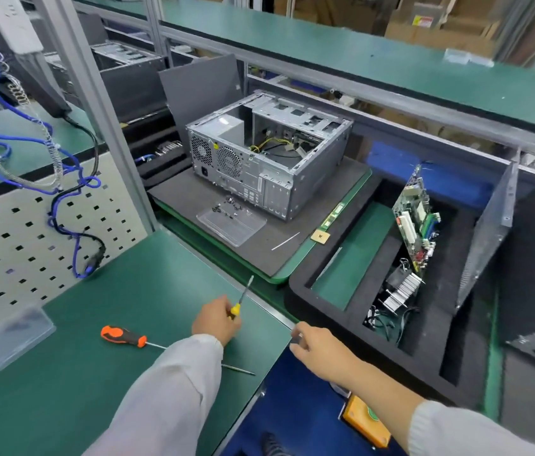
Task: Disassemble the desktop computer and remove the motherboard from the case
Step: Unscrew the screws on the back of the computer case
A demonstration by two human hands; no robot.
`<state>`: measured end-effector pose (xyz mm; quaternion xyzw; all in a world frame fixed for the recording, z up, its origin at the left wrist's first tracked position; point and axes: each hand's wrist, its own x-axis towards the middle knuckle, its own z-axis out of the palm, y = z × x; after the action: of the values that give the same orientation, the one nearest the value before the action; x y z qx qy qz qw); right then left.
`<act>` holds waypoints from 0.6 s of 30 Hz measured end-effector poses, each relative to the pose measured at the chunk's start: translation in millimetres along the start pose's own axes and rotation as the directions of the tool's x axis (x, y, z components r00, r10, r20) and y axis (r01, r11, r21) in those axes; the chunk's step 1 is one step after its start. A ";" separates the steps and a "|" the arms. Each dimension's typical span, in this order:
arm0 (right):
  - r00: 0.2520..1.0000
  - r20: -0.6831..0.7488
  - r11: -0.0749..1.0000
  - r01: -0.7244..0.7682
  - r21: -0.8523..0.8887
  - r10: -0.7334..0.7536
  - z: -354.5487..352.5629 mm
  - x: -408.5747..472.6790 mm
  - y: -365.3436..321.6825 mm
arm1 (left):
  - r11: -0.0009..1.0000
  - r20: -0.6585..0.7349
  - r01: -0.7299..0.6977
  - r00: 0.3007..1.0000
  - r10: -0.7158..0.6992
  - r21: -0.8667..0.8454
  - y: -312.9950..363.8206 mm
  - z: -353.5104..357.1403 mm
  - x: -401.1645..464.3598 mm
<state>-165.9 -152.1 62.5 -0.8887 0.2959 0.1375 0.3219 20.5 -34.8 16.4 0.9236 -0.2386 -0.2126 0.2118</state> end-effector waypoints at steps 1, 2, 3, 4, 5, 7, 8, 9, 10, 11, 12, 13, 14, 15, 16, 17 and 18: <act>1.000 -0.007 1.000 0.002 0.026 -0.001 -3.3 -0.5 -1.3 | 0.950 0.038 0.064 0.998 -0.055 -0.306 14.8 -4.0 -2.2; 1.000 -0.022 0.999 0.005 0.054 -0.004 -7.0 -0.3 -3.9 | 0.828 0.146 0.117 0.988 -0.043 -0.548 31.3 -9.6 -7.0; 0.999 -0.035 0.997 0.005 0.079 -0.002 -10.8 -0.3 -6.3 | 0.712 0.253 0.165 0.967 0.019 -0.683 46.7 -14.7 -13.7; 0.999 -0.043 0.995 -0.005 0.096 0.009 -16.5 -1.1 -7.6 | 0.644 0.313 0.181 0.945 0.096 -0.744 61.7 -17.8 -20.9; 0.999 -0.039 0.995 -0.020 0.101 0.024 -23.4 -2.8 -7.3 | 0.634 0.320 0.154 0.935 0.156 -0.758 74.7 -19.2 -26.6; 0.997 -0.061 0.994 -0.046 0.102 0.052 -38.9 -8.7 -0.9 | 0.691 0.257 0.035 0.941 0.222 -0.722 96.7 -19.5 -36.3; 0.992 -0.104 0.993 -0.057 0.105 0.068 -47.8 -14.2 3.2 | 0.716 0.231 -0.024 0.938 0.257 -0.698 105.3 -18.0 -40.1; 0.982 -0.167 0.993 -0.069 0.098 0.084 -56.8 -21.4 7.6 | 0.726 0.219 -0.070 0.930 0.296 -0.684 112.7 -15.6 -43.4; 0.966 -0.241 0.995 -0.086 0.056 0.097 -65.3 -29.3 12.6 | 0.730 0.217 -0.108 0.917 0.336 -0.675 120.7 -13.1 -47.6; 0.946 -0.312 0.994 -0.103 -0.021 0.092 -73.3 -37.1 18.3 | 0.731 0.224 -0.138 0.900 0.375 -0.668 129.1 -9.5 -51.6; 0.931 -0.360 0.988 -0.113 -0.103 0.069 -80.0 -45.0 24.1 | 0.731 0.232 -0.166 0.882 0.411 -0.662 138.8 -4.9 -56.4; 0.925 -0.379 0.983 -0.104 -0.152 0.039 -84.7 -52.6 31.0 | 0.724 0.231 -0.194 0.867 0.442 -0.662 149.3 1.0 -61.6; 0.927 -0.376 0.984 -0.076 -0.158 0.011 -88.2 -60.2 38.3 | 0.716 0.216 -0.218 0.860 0.463 -0.664 161.3 7.3 -67.0; 0.931 -0.365 0.990 -0.039 -0.137 -0.014 -90.8 -67.4 46.6 | 0.703 0.198 -0.235 0.857 0.476 -0.672 173.6 14.1 -72.0; 0.931 -0.362 0.994 -0.003 -0.107 -0.036 -93.4 -75.0 55.8 | 0.692 0.192 -0.240 0.853 0.485 -0.681 186.6 21.4 -77.5; 0.929 -0.368 0.997 0.018 -0.071 -0.043 -96.1 -82.4 65.8 | 0.685 0.202 -0.239 0.843 0.498 -0.688 199.7 29.2 -83.6; 0.923 -0.384 0.999 0.024 -0.027 -0.033 -99.2 -89.7 76.2 | 0.681 0.221 -0.235 0.830 0.511 -0.694 212.6 36.9 -90.9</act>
<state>-278.0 -224.8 139.1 -0.9061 0.3389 -0.0408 0.2499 -144.6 -166.6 117.4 0.6606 -0.3766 -0.4146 0.4998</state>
